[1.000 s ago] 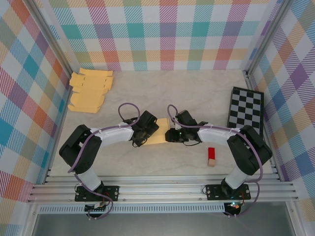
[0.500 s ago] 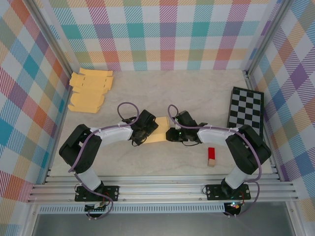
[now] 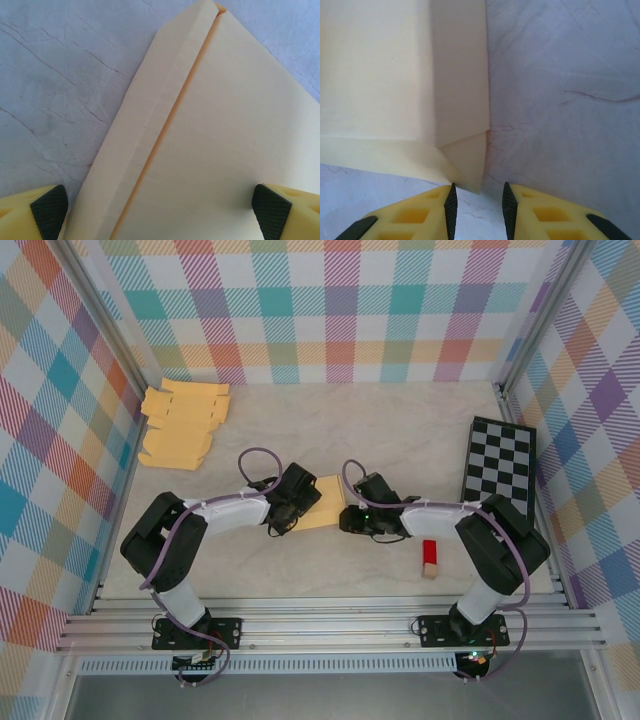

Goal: Fold the paper box

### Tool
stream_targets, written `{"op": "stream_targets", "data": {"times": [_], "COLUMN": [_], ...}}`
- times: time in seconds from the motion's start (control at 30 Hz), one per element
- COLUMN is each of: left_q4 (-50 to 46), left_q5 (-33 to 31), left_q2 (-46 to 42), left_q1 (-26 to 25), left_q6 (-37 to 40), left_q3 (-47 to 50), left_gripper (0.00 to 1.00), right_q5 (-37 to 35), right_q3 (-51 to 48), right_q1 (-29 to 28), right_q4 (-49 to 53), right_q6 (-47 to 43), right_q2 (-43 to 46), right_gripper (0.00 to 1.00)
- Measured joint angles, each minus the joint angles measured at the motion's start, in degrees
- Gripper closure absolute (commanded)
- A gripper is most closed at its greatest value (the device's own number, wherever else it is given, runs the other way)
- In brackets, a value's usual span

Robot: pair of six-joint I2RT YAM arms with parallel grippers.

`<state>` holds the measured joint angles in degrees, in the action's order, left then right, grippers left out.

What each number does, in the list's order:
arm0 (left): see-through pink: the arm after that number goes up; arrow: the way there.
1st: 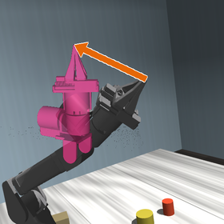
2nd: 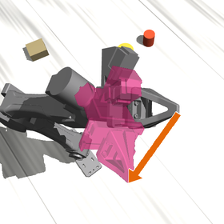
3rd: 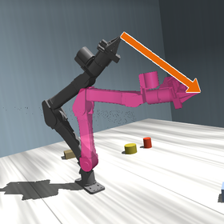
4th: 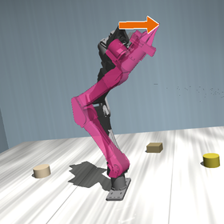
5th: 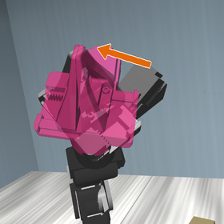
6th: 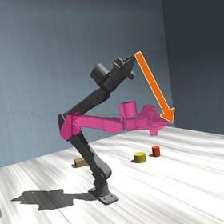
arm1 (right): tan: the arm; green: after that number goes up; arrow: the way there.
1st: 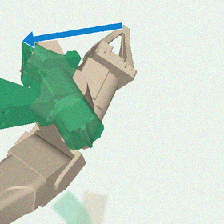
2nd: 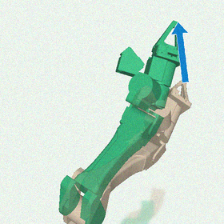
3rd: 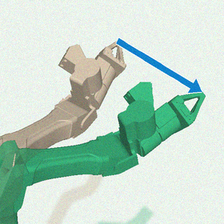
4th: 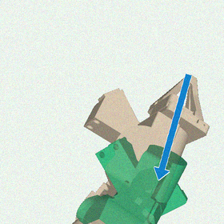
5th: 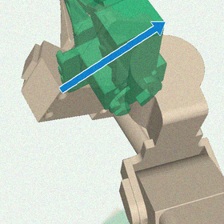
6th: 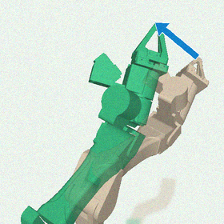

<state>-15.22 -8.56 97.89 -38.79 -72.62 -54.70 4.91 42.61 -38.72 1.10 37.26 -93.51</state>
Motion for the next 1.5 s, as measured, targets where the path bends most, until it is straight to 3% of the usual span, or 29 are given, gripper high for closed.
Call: {"op": "stream_targets", "data": {"times": [0.33, 0.77, 1.17, 1.5], "left_q4": [-0.7, -0.9, -0.2, -3.8], "left_q5": [0.1, 0.3, 2.2, 2.1], "left_q2": [0.2, 0.4, 1.9, 1.2], "left_q1": [0.0, 0.1, 1.1, 1.3], "left_q6": [0.0, 0.0, -0.6, 1.0], "left_q3": [-0.5, -0.8, -1.8, -3.8], "left_gripper": [0.04, 0.04, 0.04, 0.02], "right_q5": [-1.8, 2.0, 3.5, 3.1], "right_q3": [-0.2, -2.0, -3.8, 0.3], "right_q1": [0.4, 0.5, 0.9, 3.0], "right_q4": [8.7, -7.0, -27.2, -19.1], "right_q6": [1.2, 11.5, 14.6, 12.6], "right_q2": [5.1, -1.4, -8.3, -8.3], "right_gripper": [0.80, 0.91, 0.88, 0.87]}}
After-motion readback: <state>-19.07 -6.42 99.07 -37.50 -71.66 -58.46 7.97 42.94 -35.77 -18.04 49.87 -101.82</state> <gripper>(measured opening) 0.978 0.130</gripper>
